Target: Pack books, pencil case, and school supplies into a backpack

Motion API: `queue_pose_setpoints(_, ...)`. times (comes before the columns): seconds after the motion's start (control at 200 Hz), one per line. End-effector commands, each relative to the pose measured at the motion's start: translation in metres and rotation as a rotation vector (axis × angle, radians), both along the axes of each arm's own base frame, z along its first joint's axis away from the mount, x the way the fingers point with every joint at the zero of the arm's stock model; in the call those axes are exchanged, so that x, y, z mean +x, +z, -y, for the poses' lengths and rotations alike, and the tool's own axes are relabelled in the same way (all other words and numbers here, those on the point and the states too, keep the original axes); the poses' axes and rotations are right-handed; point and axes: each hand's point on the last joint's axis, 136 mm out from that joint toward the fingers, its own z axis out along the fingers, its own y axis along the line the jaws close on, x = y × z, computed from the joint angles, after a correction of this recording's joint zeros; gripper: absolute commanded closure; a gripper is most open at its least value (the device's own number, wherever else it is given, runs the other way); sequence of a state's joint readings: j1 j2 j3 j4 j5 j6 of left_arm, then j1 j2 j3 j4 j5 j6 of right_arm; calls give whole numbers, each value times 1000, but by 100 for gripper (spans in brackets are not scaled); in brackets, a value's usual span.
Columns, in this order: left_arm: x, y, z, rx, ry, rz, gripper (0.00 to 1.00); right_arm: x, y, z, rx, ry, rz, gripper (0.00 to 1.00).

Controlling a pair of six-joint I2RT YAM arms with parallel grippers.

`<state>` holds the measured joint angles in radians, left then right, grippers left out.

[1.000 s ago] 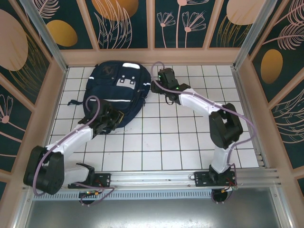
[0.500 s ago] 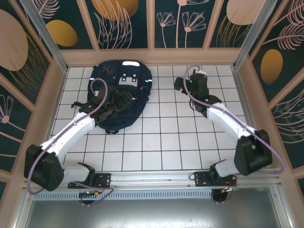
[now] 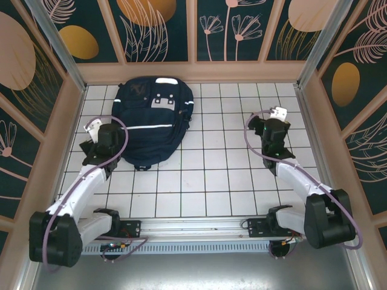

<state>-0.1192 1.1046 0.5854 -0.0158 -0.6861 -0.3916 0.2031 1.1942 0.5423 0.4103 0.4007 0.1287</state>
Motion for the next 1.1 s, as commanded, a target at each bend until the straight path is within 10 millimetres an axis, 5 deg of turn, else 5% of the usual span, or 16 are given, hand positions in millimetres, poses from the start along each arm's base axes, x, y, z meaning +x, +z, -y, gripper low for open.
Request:
queue_pose_setpoints(0.0,15,5,-27,93,50,113,2,0,-13,26,-71,-73,24,1)
queue_pose_setpoints(0.155,24,-24,-39,69,79,172,1,3,-30,42,-104,-97,70,1)
queue_pose_setpoints(0.325,28,-19,-35,64,42,295,2,18,-44,26,-96,23,62,1)
queue_pose_setpoints(0.49,48,-13,2,37,-218,339,2,0,-53,29,-49,64,145,1)
queue_pose_setpoints(0.655,42,-19,34,44,-414,433,1,-5,-60,26,-4,142,171,1)
queue_pose_setpoints(1.096,55,-24,55,46,-549,382,1,-4,-61,26,-3,147,163,1)
